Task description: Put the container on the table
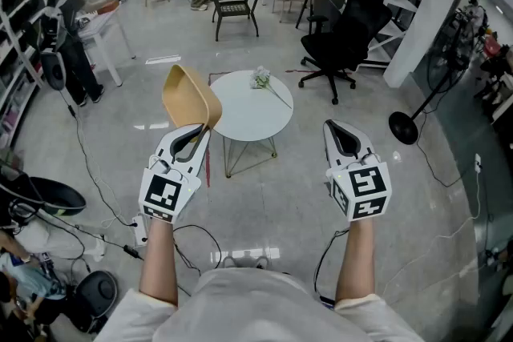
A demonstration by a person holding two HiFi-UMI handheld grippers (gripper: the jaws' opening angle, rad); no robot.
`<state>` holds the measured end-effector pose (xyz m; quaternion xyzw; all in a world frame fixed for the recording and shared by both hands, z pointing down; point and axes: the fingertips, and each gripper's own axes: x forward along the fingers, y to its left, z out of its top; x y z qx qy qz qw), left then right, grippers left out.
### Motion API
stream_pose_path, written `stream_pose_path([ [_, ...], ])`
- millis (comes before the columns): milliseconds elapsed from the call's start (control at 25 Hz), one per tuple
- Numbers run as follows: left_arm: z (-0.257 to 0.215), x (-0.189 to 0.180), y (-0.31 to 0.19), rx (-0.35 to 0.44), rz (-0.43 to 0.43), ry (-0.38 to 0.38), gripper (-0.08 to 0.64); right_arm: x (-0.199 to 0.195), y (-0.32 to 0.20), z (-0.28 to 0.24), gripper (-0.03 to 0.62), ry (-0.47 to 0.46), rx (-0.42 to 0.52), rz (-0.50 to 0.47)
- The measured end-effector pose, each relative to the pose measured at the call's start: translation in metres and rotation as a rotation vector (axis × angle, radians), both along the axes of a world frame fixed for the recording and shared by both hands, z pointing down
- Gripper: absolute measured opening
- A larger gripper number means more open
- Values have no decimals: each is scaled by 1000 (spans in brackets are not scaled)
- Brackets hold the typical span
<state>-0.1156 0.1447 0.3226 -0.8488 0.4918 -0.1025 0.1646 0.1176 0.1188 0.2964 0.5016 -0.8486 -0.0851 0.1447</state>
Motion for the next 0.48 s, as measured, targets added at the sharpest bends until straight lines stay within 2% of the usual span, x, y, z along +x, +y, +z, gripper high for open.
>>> stream_pose_path([
  [320, 5, 19, -6, -11, -41, -12, 31, 17, -12, 1, 12, -73, 5, -59],
  [480, 10, 24, -27, -18, -55, -22, 31, 22, -35, 7, 12, -114, -9, -96],
])
